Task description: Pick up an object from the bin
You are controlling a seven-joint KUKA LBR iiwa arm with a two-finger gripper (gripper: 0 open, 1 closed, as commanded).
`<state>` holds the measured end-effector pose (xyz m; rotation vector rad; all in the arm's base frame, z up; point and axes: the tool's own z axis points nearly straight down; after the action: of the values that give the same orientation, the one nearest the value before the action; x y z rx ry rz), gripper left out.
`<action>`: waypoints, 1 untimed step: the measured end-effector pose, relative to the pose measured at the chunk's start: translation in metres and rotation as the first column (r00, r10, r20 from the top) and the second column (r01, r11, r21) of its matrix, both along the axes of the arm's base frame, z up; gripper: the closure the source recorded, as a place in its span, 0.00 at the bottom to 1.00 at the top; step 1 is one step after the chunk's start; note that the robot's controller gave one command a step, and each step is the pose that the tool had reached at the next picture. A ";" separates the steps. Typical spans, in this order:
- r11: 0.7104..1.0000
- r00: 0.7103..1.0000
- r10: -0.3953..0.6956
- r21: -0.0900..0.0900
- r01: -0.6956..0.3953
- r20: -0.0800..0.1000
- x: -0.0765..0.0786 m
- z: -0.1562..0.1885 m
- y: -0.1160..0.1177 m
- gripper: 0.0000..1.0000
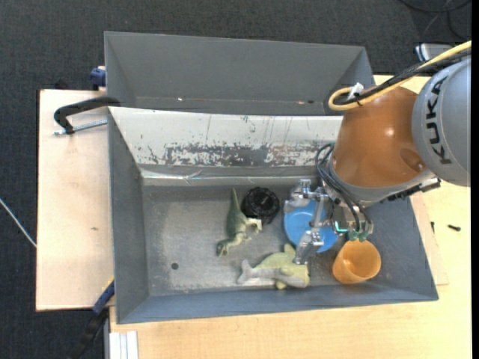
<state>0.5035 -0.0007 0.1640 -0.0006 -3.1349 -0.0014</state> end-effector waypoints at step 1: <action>0.984 0.983 0.181 0.000 -0.181 0.011 -0.011 -0.093 0.020 0.00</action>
Offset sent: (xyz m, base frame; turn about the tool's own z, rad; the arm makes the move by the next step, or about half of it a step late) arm -0.0122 0.0190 -0.0940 -0.1819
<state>0.4927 0.0196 0.0706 0.2847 -3.1327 -0.0023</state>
